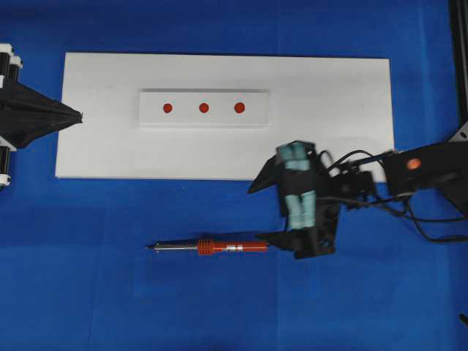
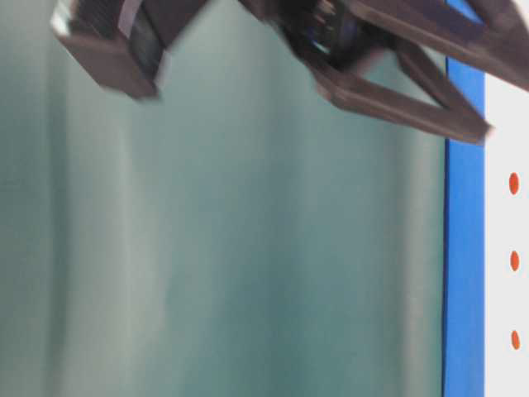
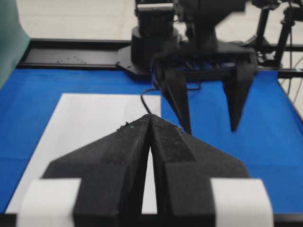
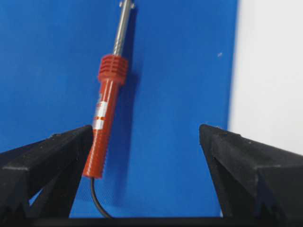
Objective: Touch the tip of the soldering iron to the mark.
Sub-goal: 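Close the right gripper around the soldering iron's red handle and lift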
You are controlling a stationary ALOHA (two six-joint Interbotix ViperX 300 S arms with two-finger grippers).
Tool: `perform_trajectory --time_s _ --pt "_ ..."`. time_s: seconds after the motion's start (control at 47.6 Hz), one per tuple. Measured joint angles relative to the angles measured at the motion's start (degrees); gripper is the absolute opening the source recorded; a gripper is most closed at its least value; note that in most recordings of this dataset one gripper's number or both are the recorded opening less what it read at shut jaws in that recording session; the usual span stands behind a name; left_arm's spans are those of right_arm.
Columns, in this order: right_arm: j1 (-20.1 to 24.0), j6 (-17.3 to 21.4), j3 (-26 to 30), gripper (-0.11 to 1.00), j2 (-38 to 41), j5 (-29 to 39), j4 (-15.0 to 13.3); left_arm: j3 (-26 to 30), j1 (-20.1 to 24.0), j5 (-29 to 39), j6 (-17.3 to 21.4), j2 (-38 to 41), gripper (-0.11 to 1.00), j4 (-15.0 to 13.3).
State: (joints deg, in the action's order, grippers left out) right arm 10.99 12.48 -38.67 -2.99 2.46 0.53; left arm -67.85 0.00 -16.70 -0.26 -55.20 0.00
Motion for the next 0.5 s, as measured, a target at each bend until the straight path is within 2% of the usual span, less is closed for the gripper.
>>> perform_trajectory --time_s 0.505 --pt "3.2 6.0 9.7 0.89 15.5 1.8 0.0 0.0 0.1 -0.1 -0.3 0.1 0.00 0.0"
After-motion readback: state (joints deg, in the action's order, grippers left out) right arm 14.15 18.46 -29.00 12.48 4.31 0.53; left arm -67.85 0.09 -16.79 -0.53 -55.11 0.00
